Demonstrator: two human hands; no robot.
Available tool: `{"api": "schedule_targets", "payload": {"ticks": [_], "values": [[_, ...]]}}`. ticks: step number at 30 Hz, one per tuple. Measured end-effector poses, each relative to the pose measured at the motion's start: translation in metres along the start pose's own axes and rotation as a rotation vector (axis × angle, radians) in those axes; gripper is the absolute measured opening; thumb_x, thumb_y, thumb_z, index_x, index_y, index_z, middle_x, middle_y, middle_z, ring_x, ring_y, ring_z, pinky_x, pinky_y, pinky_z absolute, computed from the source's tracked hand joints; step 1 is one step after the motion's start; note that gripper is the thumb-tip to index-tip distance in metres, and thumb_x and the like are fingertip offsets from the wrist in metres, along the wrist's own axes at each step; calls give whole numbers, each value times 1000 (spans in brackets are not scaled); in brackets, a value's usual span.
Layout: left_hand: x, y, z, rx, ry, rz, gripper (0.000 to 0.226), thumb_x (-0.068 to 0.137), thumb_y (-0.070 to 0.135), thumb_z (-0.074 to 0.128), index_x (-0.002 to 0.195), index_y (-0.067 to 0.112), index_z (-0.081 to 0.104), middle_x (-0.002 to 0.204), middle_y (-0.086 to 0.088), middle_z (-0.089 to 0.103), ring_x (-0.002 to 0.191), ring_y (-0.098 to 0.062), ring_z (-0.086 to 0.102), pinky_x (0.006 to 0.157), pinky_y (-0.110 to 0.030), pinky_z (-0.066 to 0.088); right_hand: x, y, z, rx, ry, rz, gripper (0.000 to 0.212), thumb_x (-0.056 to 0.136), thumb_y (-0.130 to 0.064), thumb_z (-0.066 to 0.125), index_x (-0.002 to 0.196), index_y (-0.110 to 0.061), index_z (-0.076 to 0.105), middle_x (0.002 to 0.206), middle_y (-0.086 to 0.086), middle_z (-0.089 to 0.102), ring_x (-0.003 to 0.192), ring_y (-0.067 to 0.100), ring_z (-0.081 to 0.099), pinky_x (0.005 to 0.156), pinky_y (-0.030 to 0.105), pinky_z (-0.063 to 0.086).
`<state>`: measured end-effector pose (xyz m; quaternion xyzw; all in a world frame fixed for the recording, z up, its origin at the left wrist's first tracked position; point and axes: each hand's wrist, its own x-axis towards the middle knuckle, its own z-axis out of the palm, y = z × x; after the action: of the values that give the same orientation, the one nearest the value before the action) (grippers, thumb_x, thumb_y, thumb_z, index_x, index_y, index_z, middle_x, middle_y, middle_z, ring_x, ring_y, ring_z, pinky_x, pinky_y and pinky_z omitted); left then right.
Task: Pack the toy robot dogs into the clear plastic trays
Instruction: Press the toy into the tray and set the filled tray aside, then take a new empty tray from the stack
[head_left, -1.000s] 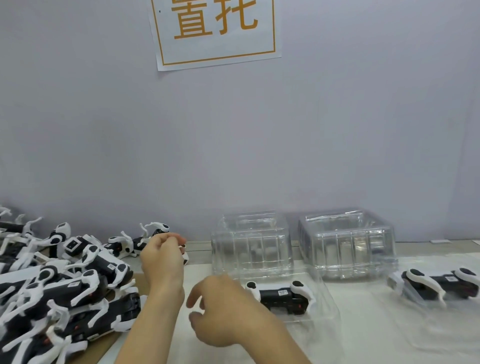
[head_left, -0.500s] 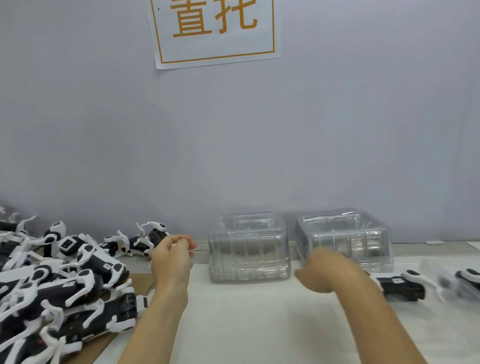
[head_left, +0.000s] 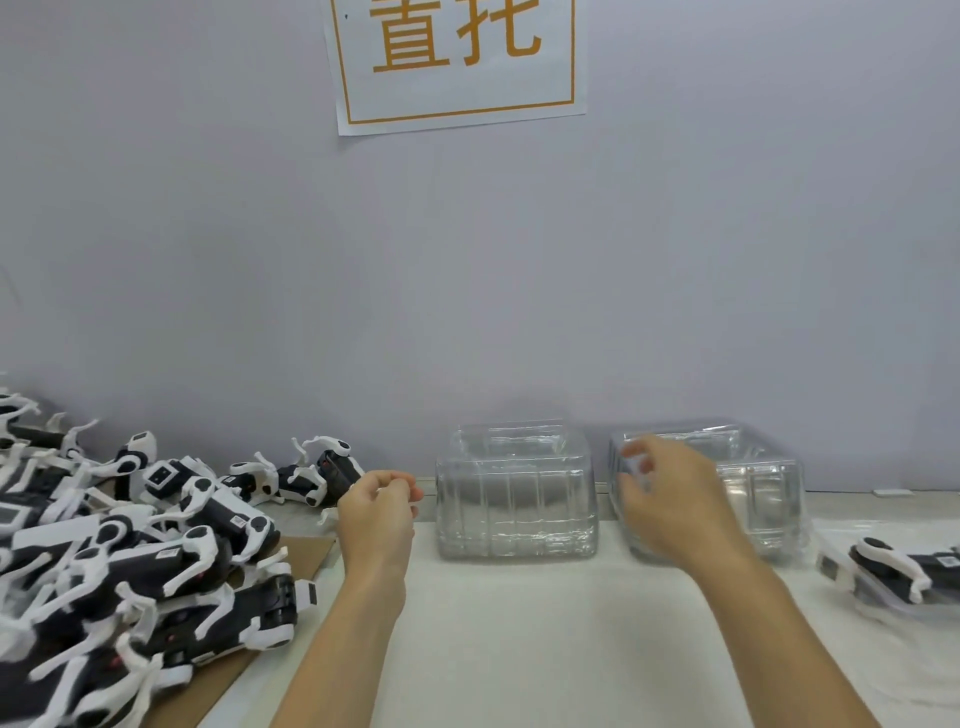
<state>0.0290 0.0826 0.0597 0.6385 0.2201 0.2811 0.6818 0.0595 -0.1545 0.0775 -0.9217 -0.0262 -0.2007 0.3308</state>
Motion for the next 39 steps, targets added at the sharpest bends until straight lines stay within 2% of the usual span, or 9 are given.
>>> {"api": "schedule_targets", "payload": {"ticks": [3, 5, 9, 16, 22, 25, 29, 33, 39], "values": [[-2, -4, 1, 23, -26, -8, 23, 92, 1, 47, 80, 12, 63, 81, -4, 67, 77, -20, 57, 76, -35, 45, 3, -31, 27, 3, -57, -260, 45, 95, -29, 59, 139, -27, 51, 140, -7, 51, 133, 15, 43, 112, 39, 30], [-3, -7, 2, 51, -57, -17, 23, 92, 2, 49, 78, 13, 63, 81, -4, 67, 75, -20, 57, 75, -34, 45, 11, -45, 45, -106, -128, -295, 49, 96, -38, 57, 143, -31, 45, 143, -12, 48, 137, 13, 38, 106, 39, 22], [-4, -14, 4, 104, -151, -41, 19, 93, 6, 51, 82, 15, 64, 82, -5, 69, 71, -20, 56, 67, -30, 43, 30, -58, 59, -265, -174, -310, 18, 99, -30, 57, 110, -28, 71, 111, -9, 72, 115, 20, 60, 93, 36, 36], [-1, -31, 8, 175, -195, -85, 4, 92, 14, 59, 91, 17, 61, 95, -9, 67, 78, -22, 60, 79, -39, 53, 51, -71, 44, -41, -159, -203, 17, 89, -15, 68, 94, -27, 78, 97, -5, 75, 98, 21, 66, 80, 29, 49], [-6, -33, 9, 153, -61, -264, 91, 69, 53, 86, 129, 5, 38, 119, -9, 51, 106, -27, 57, 88, -37, 51, 43, -72, 45, 112, -162, -195, 13, 89, -9, 67, 87, -18, 76, 83, -3, 72, 90, 20, 68, 86, 37, 55], [-11, -31, 14, -333, -153, -470, 61, 67, 45, 87, 103, 3, 63, 83, -10, 57, 78, -25, 57, 77, -36, 54, 38, -74, 44, 193, -115, -179, 15, 90, -11, 67, 82, -21, 75, 80, -3, 70, 88, 20, 67, 83, 35, 54], [-9, -34, 21, -662, -200, -396, 38, 78, 21, 81, 109, 2, 71, 92, -11, 67, 87, -26, 60, 77, -35, 52, 32, -77, 43, 351, -121, -159, 22, 89, -13, 71, 73, -27, 70, 70, -11, 67, 71, 7, 62, 62, 12, 45], [-7, -39, 18, -593, -155, -325, 16, 84, 13, 77, 93, 4, 68, 84, -7, 74, 78, -23, 67, 65, -32, 56, 26, -76, 45, 361, -120, -158, 24, 87, -10, 74, 72, -28, 69, 69, -13, 65, 67, -4, 57, 54, 6, 38], [-8, -45, 17, -500, -123, -349, 17, 87, 16, 75, 89, 1, 67, 77, -6, 73, 70, -20, 69, 58, -29, 57, 30, -83, 42, 320, -36, -162, 18, 88, -7, 69, 81, -22, 76, 72, -13, 67, 86, 13, 66, 77, 25, 48]]}}
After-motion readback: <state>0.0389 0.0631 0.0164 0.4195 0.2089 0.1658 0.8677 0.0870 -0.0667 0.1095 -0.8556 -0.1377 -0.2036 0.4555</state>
